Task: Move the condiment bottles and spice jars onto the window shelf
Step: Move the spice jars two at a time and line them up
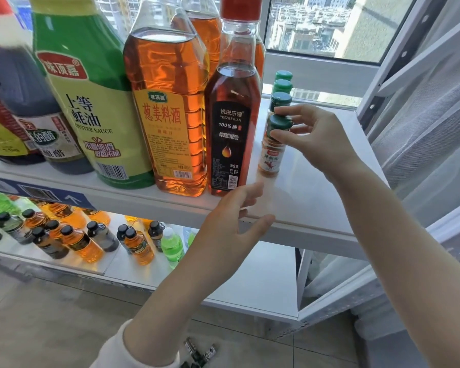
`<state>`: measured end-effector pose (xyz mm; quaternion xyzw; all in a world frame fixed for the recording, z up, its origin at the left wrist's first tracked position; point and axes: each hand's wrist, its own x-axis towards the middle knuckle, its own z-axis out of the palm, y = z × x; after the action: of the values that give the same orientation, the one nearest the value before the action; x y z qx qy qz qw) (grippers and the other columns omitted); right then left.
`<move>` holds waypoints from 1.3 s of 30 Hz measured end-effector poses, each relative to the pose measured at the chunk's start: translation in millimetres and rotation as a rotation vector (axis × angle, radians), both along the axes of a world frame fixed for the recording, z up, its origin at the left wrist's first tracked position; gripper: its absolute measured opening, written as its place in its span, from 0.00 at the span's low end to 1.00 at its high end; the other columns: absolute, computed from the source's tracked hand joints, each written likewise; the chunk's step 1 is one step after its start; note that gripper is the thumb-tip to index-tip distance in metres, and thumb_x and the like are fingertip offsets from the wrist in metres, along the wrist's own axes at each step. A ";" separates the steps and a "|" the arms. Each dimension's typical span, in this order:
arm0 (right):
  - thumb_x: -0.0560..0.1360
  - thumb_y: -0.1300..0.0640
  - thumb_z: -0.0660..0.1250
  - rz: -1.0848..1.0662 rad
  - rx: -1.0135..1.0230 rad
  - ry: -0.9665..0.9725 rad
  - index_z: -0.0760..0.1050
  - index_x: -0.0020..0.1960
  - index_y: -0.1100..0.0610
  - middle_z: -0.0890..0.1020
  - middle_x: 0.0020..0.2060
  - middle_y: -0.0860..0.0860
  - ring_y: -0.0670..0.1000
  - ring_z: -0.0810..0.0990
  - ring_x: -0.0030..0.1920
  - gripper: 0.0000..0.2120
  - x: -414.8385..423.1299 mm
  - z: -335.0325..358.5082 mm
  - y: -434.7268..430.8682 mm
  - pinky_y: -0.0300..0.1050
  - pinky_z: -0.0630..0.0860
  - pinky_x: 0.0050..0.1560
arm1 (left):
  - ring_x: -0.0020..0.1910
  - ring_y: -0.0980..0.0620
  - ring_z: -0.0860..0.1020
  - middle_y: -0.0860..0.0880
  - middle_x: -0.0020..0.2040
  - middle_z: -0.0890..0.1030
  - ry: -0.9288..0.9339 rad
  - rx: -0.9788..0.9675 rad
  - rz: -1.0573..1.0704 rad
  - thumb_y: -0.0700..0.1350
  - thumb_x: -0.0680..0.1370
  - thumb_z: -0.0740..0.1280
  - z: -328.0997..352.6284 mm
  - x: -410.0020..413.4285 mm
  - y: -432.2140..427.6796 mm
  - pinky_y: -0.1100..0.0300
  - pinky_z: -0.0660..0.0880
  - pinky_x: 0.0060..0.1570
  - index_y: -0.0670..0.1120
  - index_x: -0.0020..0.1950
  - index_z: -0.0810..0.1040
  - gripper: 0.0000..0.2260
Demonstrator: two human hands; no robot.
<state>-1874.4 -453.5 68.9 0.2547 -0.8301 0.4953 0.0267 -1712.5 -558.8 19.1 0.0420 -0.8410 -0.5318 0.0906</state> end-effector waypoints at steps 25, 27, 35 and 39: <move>0.73 0.53 0.69 -0.607 0.240 0.178 0.73 0.62 0.58 0.77 0.57 0.54 0.55 0.74 0.59 0.19 273.7 -112.1 12.5 0.41 0.67 0.57 | 0.63 0.43 0.71 0.44 0.63 0.74 0.289 -0.468 -0.220 0.46 0.76 0.62 -57.2 118.7 -48.1 0.58 0.61 0.65 0.42 0.68 0.69 0.20; 0.73 0.55 0.70 -0.631 0.260 0.129 0.74 0.62 0.58 0.77 0.57 0.54 0.54 0.74 0.60 0.19 317.1 -128.3 6.3 0.41 0.67 0.59 | 0.63 0.41 0.71 0.43 0.63 0.74 0.277 -0.520 -0.284 0.46 0.76 0.61 -71.4 140.2 -50.5 0.48 0.67 0.64 0.41 0.68 0.69 0.21; 0.73 0.56 0.69 -0.891 0.332 -0.109 0.70 0.67 0.58 0.74 0.65 0.53 0.55 0.65 0.71 0.23 468.3 -173.9 20.7 0.52 0.64 0.69 | 0.66 0.38 0.70 0.40 0.64 0.75 0.349 -0.694 -0.600 0.39 0.71 0.71 -116.0 233.0 -13.8 0.43 0.67 0.62 0.39 0.66 0.70 0.25; 0.75 0.53 0.67 -0.996 0.376 -0.168 0.67 0.69 0.58 0.71 0.68 0.53 0.55 0.63 0.72 0.25 546.3 -189.0 34.0 0.51 0.60 0.72 | 0.63 0.38 0.74 0.40 0.62 0.77 0.437 -0.760 -0.754 0.39 0.66 0.75 -134.9 288.4 12.7 0.42 0.70 0.60 0.39 0.64 0.72 0.28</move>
<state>-1328.1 -419.4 -120.0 -0.2098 -0.9240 0.2844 0.1459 -1424.1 -546.0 -115.7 -0.4068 -0.8916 -0.1840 0.0752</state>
